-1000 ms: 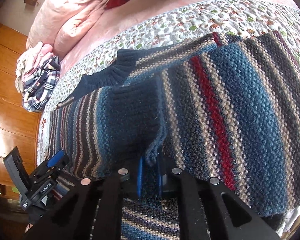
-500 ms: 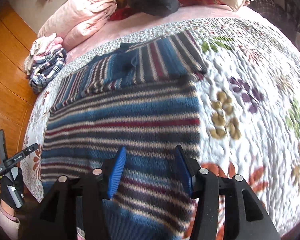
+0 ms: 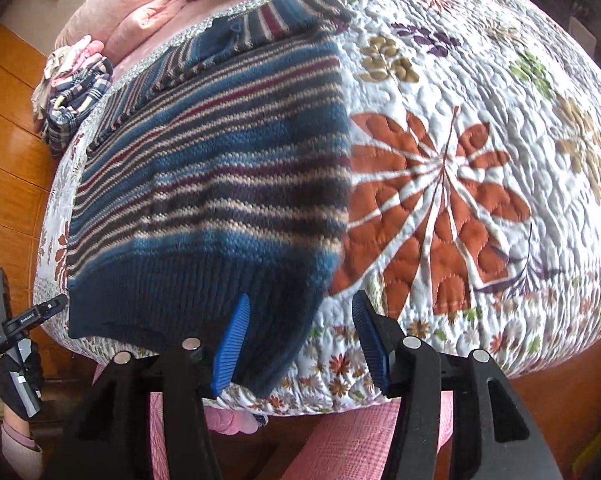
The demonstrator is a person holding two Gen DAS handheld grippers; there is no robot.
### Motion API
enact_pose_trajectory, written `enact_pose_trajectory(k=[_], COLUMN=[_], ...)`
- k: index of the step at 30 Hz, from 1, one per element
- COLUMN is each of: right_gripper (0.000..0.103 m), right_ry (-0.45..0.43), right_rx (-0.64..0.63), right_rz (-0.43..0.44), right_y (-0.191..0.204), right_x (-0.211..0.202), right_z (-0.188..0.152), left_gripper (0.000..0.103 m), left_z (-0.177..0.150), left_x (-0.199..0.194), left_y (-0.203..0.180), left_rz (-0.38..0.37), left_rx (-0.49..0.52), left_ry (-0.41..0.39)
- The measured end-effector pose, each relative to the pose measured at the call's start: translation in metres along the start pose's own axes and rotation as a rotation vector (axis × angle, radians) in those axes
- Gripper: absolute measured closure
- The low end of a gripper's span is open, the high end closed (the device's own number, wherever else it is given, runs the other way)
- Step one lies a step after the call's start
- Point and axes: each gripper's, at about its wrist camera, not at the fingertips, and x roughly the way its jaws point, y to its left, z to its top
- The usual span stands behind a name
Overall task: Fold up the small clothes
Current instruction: 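Move both grippers to the ribbed hem and close on it, then lift the hem with both grippers and fold it toward the collar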
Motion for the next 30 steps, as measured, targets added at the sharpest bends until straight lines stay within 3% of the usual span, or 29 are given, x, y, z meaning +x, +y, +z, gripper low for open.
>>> enact_pose_trajectory(k=[8,12,15,16,17,18,19,22,27,30], right_gripper=[0.048,0.061,0.069,0.072,0.083,0.09,0.091,0.092,0.093,0.093], right_ry=[0.024,0.049,0.054,0.054,0.056,0.059,0.062,0.062,0.074,0.082], right_rx=[0.013,-0.004,-0.029,-0.028,-0.022,-0.012,-0.007,0.002,0.055,0.057], right_rz=[0.025,0.076,0.041,0.046,0.066,0.09,0.106,0.14,0.314,0.357], right_y=[0.002,0.012,0.018,0.018,0.018,0.016,0.014,0.011,0.003,-0.001], right_x=[0.016,0.024,0.028,0.028,0.027,0.026,0.026,0.019,0.005,-0.004], right_z=[-0.019,-0.018,-0.019,-0.018,-0.018,-0.017,-0.017,-0.015,-0.002,0.015], left_gripper=[0.037,0.039,0.056,0.068,0.078,0.083,0.093,0.095,0.096,0.096], left_z=[-0.013,-0.013,-0.014,-0.014,-0.015,-0.015,-0.016,-0.015,-0.004,0.013], left_x=[0.007,0.007,0.012,0.015,0.016,0.017,0.018,0.017,-0.004,-0.015], left_y=[-0.004,-0.009,-0.012,-0.014,-0.014,-0.015,-0.015,-0.015,-0.014,-0.014], left_rz=[-0.039,-0.059,-0.085,-0.098,-0.108,-0.123,-0.145,-0.173,-0.241,-0.29], left_rx=[-0.015,-0.018,-0.035,-0.047,-0.063,-0.072,-0.083,-0.105,-0.122,-0.149], left_ry=[0.014,0.016,0.033,0.041,0.046,0.05,0.055,0.04,-0.011,-0.043])
